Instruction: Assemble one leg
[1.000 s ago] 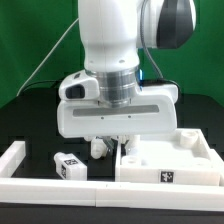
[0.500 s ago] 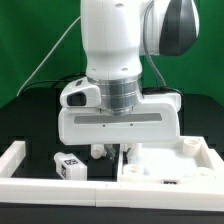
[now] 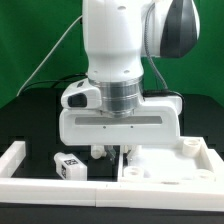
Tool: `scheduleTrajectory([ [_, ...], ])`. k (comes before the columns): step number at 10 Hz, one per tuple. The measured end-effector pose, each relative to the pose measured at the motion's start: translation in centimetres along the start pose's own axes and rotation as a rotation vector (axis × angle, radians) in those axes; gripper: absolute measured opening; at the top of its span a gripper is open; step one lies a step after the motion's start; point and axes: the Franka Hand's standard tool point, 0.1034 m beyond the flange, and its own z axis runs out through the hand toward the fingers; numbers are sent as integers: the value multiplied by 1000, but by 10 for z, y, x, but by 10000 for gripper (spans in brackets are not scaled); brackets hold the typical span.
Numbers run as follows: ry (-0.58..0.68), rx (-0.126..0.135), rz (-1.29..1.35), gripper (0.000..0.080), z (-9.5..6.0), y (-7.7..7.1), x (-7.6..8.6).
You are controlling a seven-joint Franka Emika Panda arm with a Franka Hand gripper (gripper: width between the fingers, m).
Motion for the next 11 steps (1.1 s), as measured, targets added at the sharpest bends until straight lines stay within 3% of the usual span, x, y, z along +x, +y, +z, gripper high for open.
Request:
scheduleTrajectory([
  [6, 10, -16, 34, 58, 5, 0, 4],
  [7, 10, -14, 37, 108, 5, -1, 4],
  [8, 10, -13, 38, 108, 5, -1, 4],
  [9, 10, -13, 38, 297, 5, -1, 4],
  [10, 11, -12, 38, 434, 4, -1, 4],
  [11, 2, -5, 33, 434, -6, -1, 1],
])
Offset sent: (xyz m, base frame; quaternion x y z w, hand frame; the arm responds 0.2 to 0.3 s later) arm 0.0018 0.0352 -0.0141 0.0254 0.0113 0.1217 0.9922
